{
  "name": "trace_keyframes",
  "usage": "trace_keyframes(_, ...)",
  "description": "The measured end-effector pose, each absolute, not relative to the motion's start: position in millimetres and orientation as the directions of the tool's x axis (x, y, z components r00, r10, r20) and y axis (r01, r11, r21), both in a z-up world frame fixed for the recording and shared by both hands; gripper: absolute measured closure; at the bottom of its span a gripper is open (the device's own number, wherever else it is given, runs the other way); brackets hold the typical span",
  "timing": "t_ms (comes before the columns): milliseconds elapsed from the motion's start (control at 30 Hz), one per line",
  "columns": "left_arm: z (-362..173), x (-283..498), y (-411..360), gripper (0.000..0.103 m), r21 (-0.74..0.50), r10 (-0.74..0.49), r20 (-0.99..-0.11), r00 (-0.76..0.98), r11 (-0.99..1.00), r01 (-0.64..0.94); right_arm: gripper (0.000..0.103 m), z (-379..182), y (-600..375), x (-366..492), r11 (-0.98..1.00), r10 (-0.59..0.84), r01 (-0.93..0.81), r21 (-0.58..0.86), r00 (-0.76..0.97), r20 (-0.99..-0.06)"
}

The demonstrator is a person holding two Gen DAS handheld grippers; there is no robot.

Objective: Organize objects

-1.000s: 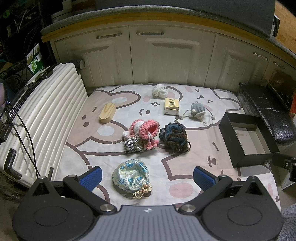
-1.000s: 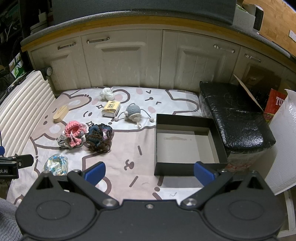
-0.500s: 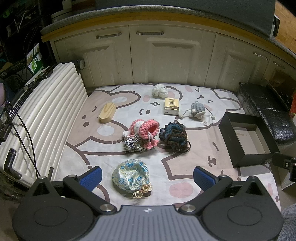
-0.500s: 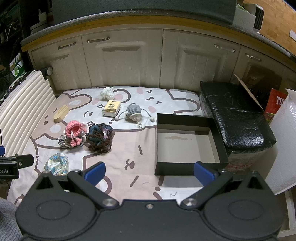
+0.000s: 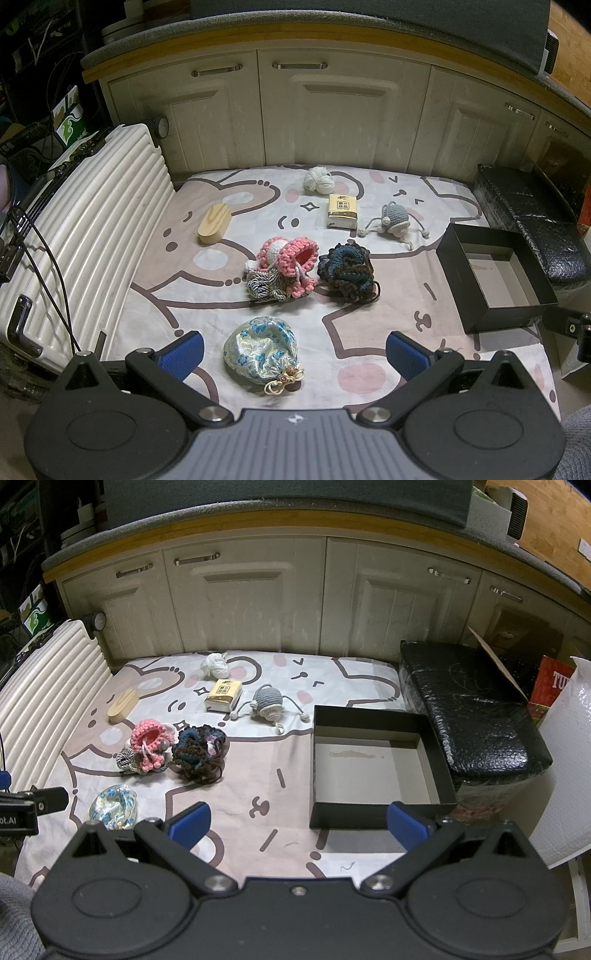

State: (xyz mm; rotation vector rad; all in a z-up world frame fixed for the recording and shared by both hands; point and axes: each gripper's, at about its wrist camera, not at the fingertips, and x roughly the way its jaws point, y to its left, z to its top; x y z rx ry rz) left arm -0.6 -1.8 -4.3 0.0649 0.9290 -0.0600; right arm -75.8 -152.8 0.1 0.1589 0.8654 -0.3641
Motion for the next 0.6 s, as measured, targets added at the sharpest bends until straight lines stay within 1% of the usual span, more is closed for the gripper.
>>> trace_keyframes(600,-4.1,-0.3,-1.5,0.0,0.03,-0.031,-0.802,0.596,0.995,0.091,0.0,-0.2,-151.4,-75.9,0.927,-0.246,0.376,-0.008,0.59,-0.769)
